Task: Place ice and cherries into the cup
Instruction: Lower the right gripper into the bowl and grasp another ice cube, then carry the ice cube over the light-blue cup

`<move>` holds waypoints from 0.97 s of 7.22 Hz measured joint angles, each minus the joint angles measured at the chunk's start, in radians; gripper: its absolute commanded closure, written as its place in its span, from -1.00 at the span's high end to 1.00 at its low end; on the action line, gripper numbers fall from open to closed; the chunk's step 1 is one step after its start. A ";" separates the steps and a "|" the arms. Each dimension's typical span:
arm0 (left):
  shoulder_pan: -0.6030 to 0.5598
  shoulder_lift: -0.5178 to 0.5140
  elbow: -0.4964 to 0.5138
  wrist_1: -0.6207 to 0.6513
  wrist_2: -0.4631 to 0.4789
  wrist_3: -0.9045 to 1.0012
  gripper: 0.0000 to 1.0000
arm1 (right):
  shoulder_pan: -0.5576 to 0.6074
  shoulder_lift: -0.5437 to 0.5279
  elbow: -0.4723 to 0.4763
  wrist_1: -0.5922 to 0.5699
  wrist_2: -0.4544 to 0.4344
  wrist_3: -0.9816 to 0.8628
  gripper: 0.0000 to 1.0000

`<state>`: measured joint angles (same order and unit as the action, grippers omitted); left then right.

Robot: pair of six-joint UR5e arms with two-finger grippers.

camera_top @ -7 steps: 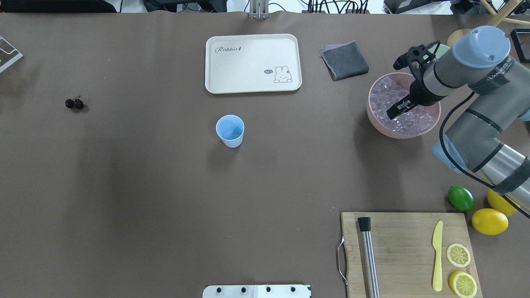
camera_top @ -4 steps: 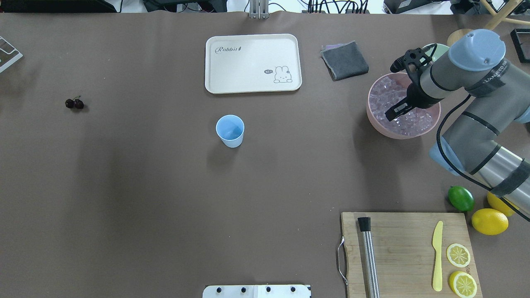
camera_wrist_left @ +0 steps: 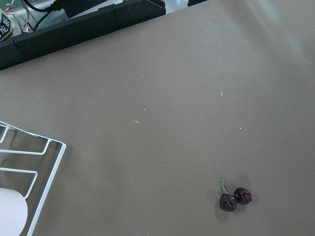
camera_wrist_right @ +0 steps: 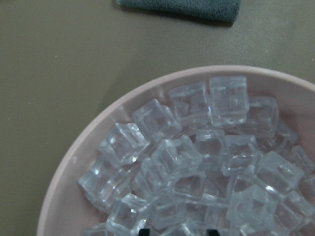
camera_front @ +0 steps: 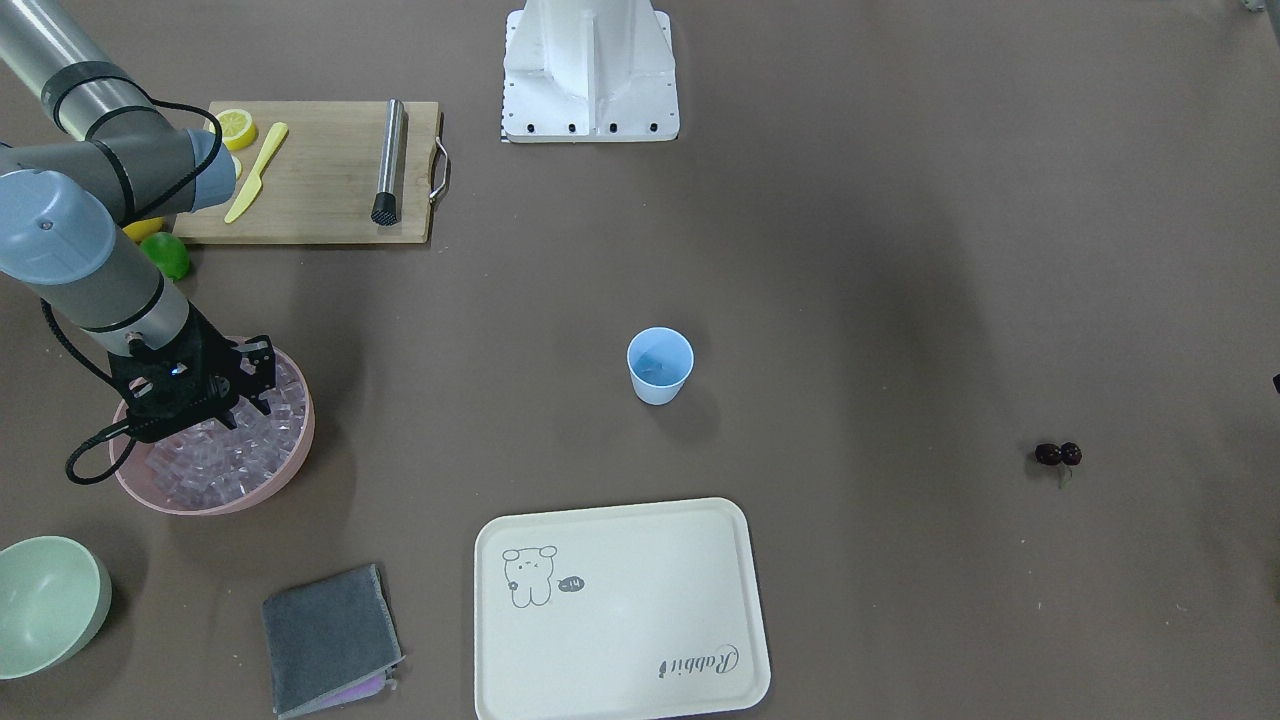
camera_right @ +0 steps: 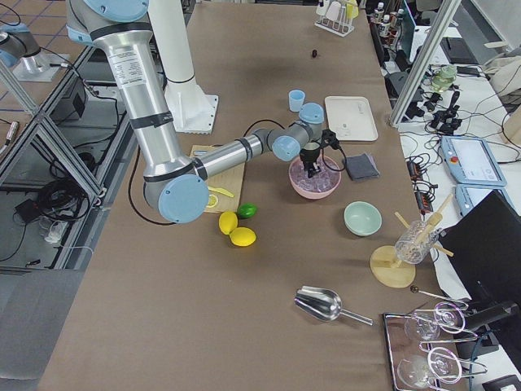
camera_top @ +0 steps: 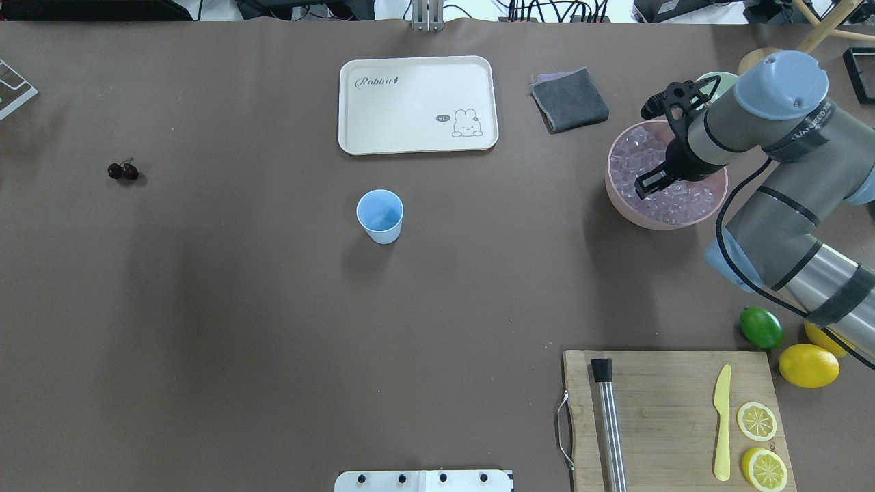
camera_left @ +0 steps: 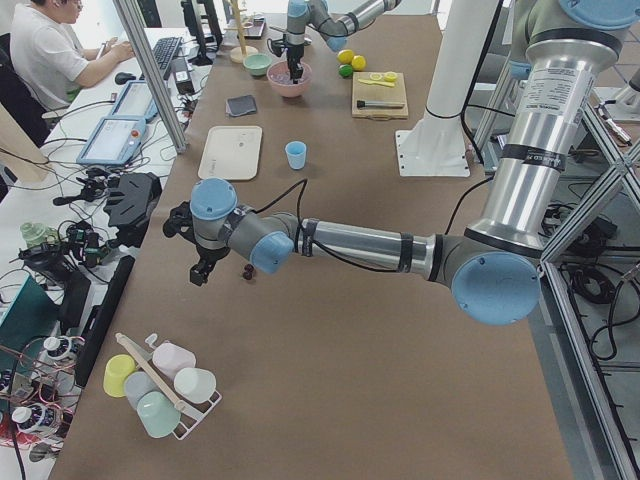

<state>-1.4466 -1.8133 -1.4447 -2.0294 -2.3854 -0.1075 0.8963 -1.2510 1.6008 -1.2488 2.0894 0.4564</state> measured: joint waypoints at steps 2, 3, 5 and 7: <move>0.000 0.003 -0.003 0.000 0.000 -0.001 0.94 | 0.000 0.001 0.016 -0.001 0.002 0.002 -1.00; 0.000 0.004 -0.005 0.000 0.000 -0.001 0.94 | 0.002 0.001 0.034 -0.006 0.006 0.002 -1.00; 0.000 0.005 -0.008 0.000 0.000 -0.002 0.94 | 0.034 0.002 0.081 -0.025 0.054 0.004 -1.00; 0.000 0.005 -0.010 0.000 0.000 -0.003 0.94 | 0.038 0.083 0.115 -0.092 0.094 0.100 -1.00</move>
<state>-1.4465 -1.8086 -1.4548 -2.0298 -2.3854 -0.1104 0.9346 -1.1685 1.7160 -1.3404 2.1836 0.5564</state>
